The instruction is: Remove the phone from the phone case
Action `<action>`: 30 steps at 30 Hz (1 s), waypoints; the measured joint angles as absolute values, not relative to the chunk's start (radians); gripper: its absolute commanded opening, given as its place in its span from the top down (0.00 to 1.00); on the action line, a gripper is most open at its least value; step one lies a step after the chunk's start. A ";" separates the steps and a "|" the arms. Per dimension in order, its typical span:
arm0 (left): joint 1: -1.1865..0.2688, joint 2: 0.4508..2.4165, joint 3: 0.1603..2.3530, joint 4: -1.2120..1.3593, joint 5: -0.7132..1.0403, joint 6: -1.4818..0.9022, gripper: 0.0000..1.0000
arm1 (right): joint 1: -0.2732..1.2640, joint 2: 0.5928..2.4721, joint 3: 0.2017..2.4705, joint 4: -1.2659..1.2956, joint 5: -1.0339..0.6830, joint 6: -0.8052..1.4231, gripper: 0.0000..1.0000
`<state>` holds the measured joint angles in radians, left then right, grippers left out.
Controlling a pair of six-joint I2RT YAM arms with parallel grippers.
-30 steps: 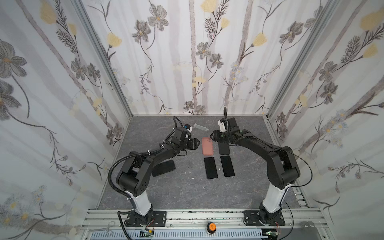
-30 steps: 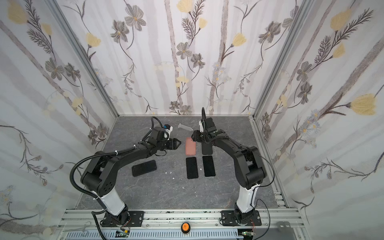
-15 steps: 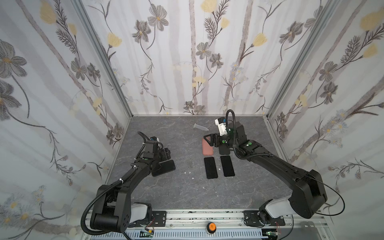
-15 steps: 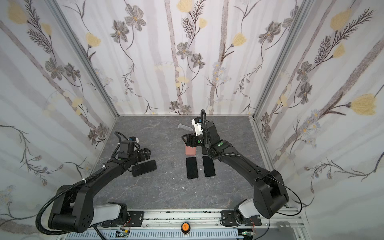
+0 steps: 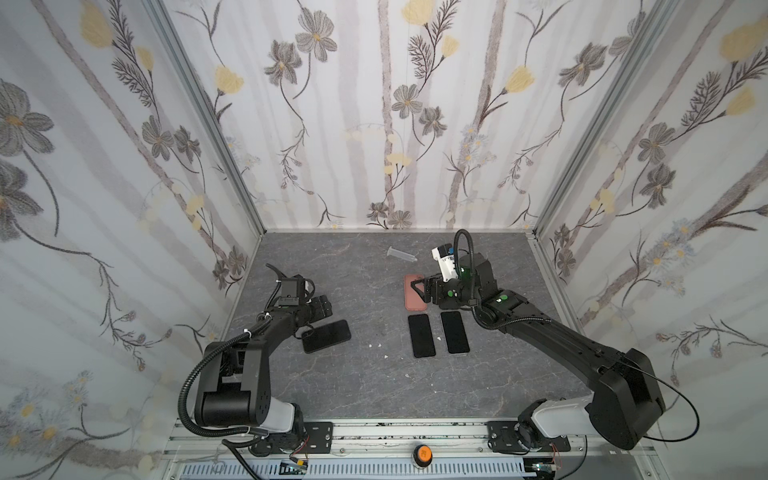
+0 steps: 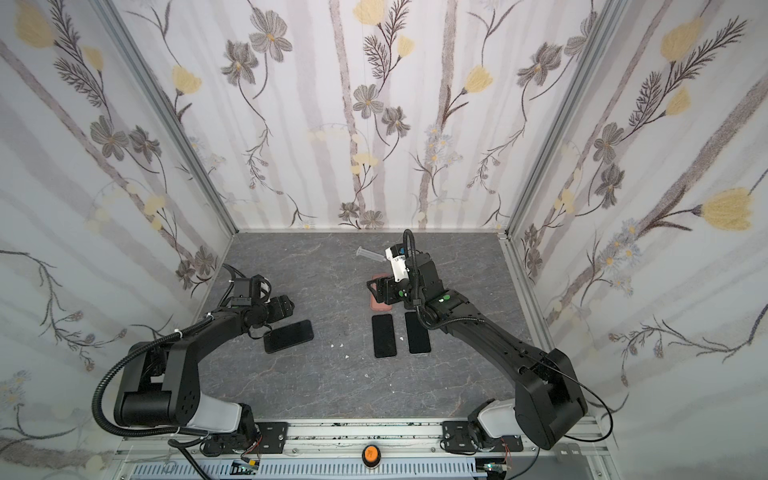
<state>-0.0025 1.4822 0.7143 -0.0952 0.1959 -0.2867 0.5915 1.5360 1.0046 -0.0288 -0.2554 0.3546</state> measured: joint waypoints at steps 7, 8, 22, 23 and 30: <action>-0.001 1.514 0.708 -0.104 0.213 -0.297 0.15 | 0.584 1.516 0.979 -0.028 -0.254 0.345 0.23; -0.001 1.514 0.702 -0.106 0.214 -0.303 0.15 | 0.582 1.513 0.974 -0.028 -0.252 0.342 0.23; -0.029 1.455 0.663 -0.199 0.183 -0.389 0.21 | 0.576 1.511 0.932 0.012 -0.253 0.343 0.24; -0.043 1.445 0.661 -0.216 0.183 -0.398 0.23 | 0.577 1.509 0.927 0.014 -0.253 0.343 0.24; -0.128 1.343 0.623 -0.335 0.141 -0.509 0.29 | 0.573 1.494 0.889 0.050 -0.256 0.362 0.24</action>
